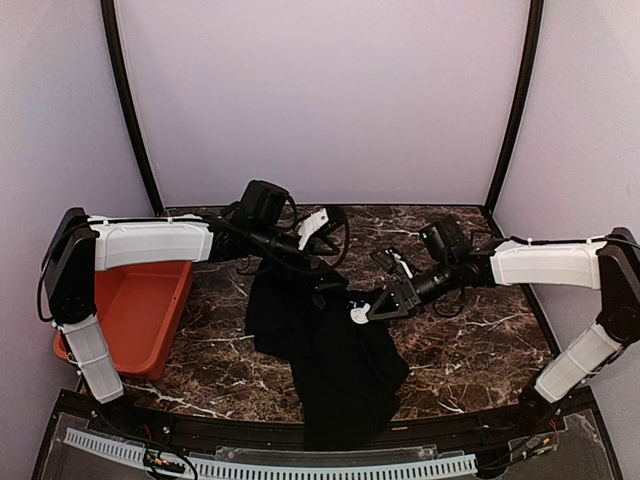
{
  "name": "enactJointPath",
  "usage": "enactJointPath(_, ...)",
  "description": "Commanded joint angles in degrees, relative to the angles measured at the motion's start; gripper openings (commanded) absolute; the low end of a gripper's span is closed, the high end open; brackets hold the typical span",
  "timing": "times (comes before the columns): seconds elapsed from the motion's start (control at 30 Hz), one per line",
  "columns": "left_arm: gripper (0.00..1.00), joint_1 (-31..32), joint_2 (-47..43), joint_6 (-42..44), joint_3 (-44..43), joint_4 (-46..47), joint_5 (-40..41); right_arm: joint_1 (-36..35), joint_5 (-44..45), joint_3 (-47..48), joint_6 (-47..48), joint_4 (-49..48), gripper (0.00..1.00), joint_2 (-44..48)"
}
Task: Pin the brooch onto the clothing
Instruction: Close the brooch onto the flattened clothing.
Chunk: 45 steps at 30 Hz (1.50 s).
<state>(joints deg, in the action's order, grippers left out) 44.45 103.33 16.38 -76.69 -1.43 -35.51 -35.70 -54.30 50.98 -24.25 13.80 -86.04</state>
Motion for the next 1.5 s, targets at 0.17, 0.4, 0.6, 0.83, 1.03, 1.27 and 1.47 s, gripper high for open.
enactJointPath(0.17, 0.99, 0.53, -0.09, 0.04, -2.15, -10.96, -0.93, -1.3, 1.98, 1.86, 9.48, 5.03, 0.0, -2.03)
enactJointPath(0.4, 0.99, 1.98, 4.31, 2.38, -4.3, -12.09, -7.44, -6.87, 5.2, 2.92, 14.82, 8.01, 0.0, -2.44)
enactJointPath(0.6, 0.95, 2.86, 5.59, 3.94, -6.21, -13.37, -12.49, -9.91, 6.93, 4.66, 16.83, 10.12, 0.0, -2.14)
enactJointPath(0.83, 0.86, 3.58, 4.84, 7.13, -4.7, -15.26, -16.97, -9.91, 6.94, 6.0, 18.27, 11.24, 0.0, -1.24)
enactJointPath(1.03, 0.76, 3.63, 4.49, 8.73, -4.18, -16.41, -19.12, -9.96, 7.0, 5.84, 19.37, 12.17, 0.0, -1.09)
enactJointPath(1.27, 0.6, 4.02, 5.26, 10.42, -4.41, -18.49, -19.59, -9.77, 6.16, 5.94, 20.01, 12.4, 0.0, -0.83)
enactJointPath(1.47, 0.48, 5.64, 5.98, 11.66, -4.13, -19.83, -17.59, -8.77, 3.83, 5.94, 19.86, 11.75, 0.0, -0.69)
